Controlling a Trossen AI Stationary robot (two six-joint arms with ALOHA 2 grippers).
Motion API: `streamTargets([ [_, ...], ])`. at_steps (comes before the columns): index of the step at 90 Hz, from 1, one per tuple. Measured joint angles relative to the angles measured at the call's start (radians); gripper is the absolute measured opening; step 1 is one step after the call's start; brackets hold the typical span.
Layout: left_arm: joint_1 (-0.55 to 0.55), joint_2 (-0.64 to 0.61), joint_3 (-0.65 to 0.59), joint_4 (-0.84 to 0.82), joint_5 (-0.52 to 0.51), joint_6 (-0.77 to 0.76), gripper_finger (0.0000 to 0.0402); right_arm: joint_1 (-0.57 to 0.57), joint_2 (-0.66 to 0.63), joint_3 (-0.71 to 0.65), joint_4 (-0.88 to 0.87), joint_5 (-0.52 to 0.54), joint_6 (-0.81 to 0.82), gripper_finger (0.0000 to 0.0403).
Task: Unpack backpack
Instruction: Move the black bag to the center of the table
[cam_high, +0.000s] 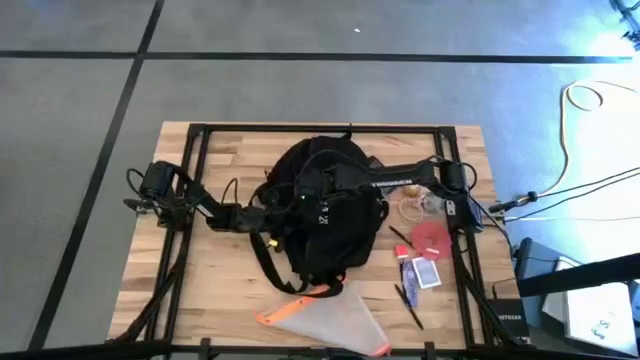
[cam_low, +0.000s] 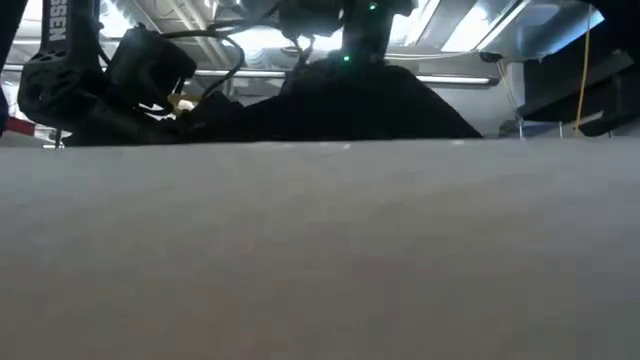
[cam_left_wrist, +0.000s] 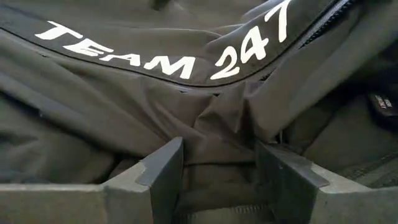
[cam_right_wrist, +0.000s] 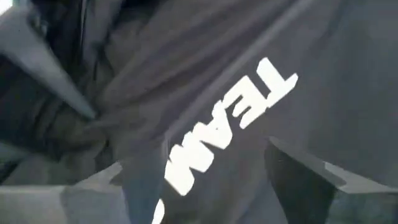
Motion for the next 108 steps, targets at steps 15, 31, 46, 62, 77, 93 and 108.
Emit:
streamTargets([
  [15, 0.004, 0.0, 0.0, 0.0, 0.001, 0.025, 0.0185, -0.004, 0.028, -0.007, 0.032, -0.033, 0.079, 0.0213],
  [31, 0.009, -0.001, 0.0, 0.002, 0.003, 0.07, 0.0185, -0.003, 0.03, -0.078, 0.245, -0.083, 0.102, 0.0205],
  [46, 0.02, -0.001, 0.0, 0.002, 0.031, 0.071, 0.0185, -0.03, 0.03, -0.162, 0.287, -0.086, 0.15, 0.0213],
  [62, 0.025, -0.001, 0.0, 0.002, 0.047, 0.08, 0.0185, -0.038, 0.03, -0.219, 0.367, -0.081, 0.215, 0.0215],
  [77, 0.025, -0.001, 0.0, 0.002, 0.059, 0.105, 0.0185, -0.038, 0.03, -0.225, 0.366, -0.049, 0.251, 0.0215],
  [93, 0.026, -0.002, 0.001, -0.001, 0.072, 0.125, 0.0185, -0.036, 0.03, -0.225, 0.366, -0.033, 0.248, 0.0189],
  [108, 0.026, -0.002, 0.002, -0.004, 0.076, 0.141, 0.0185, -0.035, 0.028, -0.225, 0.363, -0.009, 0.237, 0.0092],
])
